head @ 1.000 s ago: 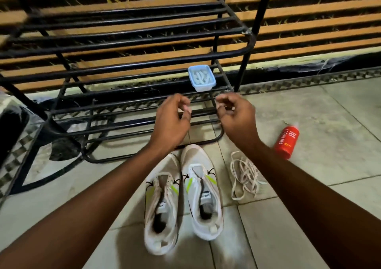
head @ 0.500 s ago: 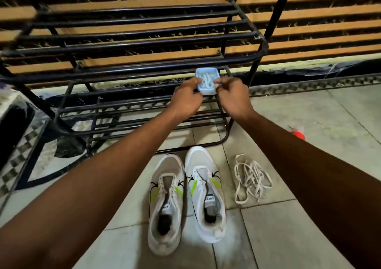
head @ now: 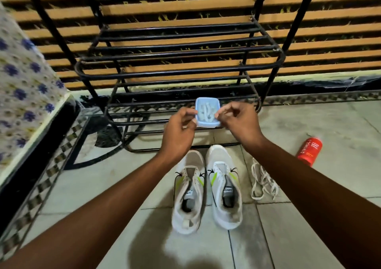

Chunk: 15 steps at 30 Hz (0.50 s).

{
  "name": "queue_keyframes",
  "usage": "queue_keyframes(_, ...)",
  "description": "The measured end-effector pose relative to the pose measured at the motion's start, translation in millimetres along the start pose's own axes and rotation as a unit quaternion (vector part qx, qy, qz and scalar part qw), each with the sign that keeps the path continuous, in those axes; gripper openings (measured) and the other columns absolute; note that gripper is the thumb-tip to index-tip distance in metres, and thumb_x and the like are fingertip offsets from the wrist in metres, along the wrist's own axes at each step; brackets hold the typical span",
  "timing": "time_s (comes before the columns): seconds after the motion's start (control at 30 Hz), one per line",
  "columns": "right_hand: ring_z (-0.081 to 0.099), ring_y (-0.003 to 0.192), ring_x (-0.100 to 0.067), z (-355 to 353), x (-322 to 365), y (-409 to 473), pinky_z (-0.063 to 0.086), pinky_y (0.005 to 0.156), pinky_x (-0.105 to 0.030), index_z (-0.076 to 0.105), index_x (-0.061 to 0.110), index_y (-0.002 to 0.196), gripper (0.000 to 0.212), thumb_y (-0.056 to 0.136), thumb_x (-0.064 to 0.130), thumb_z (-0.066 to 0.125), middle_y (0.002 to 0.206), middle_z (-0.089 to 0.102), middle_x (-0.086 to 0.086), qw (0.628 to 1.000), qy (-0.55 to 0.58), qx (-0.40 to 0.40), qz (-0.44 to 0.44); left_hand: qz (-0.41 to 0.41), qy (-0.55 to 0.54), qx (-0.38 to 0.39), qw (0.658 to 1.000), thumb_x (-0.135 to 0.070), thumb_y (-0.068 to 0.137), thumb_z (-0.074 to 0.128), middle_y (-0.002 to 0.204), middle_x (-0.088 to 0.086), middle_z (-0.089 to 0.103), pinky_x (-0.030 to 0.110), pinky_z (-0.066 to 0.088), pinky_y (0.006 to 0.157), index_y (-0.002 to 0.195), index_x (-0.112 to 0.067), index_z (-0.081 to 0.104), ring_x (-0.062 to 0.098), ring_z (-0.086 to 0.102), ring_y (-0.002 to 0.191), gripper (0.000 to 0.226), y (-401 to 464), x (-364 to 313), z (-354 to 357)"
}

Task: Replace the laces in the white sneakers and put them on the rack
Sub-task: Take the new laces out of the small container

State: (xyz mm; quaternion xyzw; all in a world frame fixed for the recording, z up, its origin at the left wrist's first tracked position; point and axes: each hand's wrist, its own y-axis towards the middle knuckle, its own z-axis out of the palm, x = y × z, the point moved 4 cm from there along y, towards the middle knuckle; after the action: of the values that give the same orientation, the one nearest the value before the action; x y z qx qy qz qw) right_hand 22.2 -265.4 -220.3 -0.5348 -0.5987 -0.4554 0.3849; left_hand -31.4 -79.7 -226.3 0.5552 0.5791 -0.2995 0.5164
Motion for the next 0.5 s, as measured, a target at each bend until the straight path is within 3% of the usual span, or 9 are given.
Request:
queue_keyframes(0.1, 0.071, 0.055, -0.018, 11.7, 10.0, -21.4, 0.056, 0.049, -0.03, 0.063, 0.008, 0.093, 0.019, 0.083, 0.002, 0.079, 0.074, 0.074, -0.015, 0.997, 0.055, 0.028, 0.038, -0.016, -0.041, -0.051, 0.998, 0.005, 0.101, 0.049, 0.112, 0.003, 0.075, 0.038, 0.06, 0.082, 0.11, -0.01, 0.065, 0.018, 0.073, 0.104, 0.024, -15.2, 7.2, -15.8)
queue_keyframes(0.2, 0.069, 0.055, -0.022, 26.2, 14.7, -42.3, 0.059, 0.055, -0.036, 0.057, 0.006, 0.102, 0.026, 0.085, -0.004, 0.075, 0.075, 0.073, -0.018, 0.989, 0.117, 0.055, 0.072, -0.086, -0.102, -0.11, 0.985, 0.006, 0.101, 0.049, 0.105, 0.008, 0.077, 0.04, 0.061, 0.077, 0.107, -0.006, 0.067, 0.026, 0.075, 0.098, 0.022, -27.8, 19.2, -25.2)
queue_keyframes(0.27, 0.07, 0.057, -0.027, 35.9, 14.7, -55.2, 0.059, 0.061, -0.042, 0.056, 0.005, 0.108, 0.03, 0.086, -0.004, 0.073, 0.075, 0.074, -0.018, 0.985, 0.127, 0.082, 0.082, -0.133, -0.12, -0.121, 0.976, 0.005, 0.099, 0.054, 0.102, 0.01, 0.078, 0.045, 0.063, 0.079, 0.107, -0.005, 0.068, 0.029, 0.075, 0.097, 0.019, -33.4, 31.0, -31.2)
queue_keyframes(0.33, 0.071, 0.061, -0.028, 44.6, 14.1, -65.6, 0.06, 0.058, -0.038, 0.054, 0.007, 0.115, 0.034, 0.088, -0.005, 0.072, 0.087, 0.075, -0.022, 0.98, 0.136, 0.114, 0.09, -0.169, -0.164, -0.108, 0.966, 0.006, 0.098, 0.058, 0.106, 0.016, 0.077, 0.05, 0.063, 0.082, 0.109, -0.001, 0.069, 0.034, 0.075, 0.1, 0.017, -38.7, 41.8, -37.0)
queue_keyframes(0.4, 0.072, 0.064, -0.026, 50.0, 10.3, -72.8, 0.06, 0.053, -0.03, 0.05, 0.01, 0.125, 0.042, 0.09, -0.006, 0.069, 0.097, 0.074, -0.024, 0.973, 0.152, 0.132, 0.111, -0.203, -0.223, -0.089, 0.949, 0.005, 0.098, 0.063, 0.109, 0.019, 0.076, 0.042, 0.063, 0.079, 0.113, 0.002, 0.069, 0.035, 0.075, 0.1, 0.017, -45.2, 44.9, -41.9)
queue_keyframes(0.5, 0.072, 0.076, -0.027, 56.4, 0.8, -76.9, 0.058, 0.056, -0.031, 0.033, 0.021, 0.15, 0.072, 0.092, -0.005, 0.067, 0.108, 0.068, -0.03, 0.962, 0.177, 0.16, 0.134, -0.248, -0.333, -0.048, 0.909, 0.001, 0.098, 0.063, 0.106, 0.015, 0.077, 0.031, 0.061, 0.072, 0.109, -0.005, 0.071, 0.024, 0.076, 0.091, 0.014, -55.6, 39.6, -46.2)
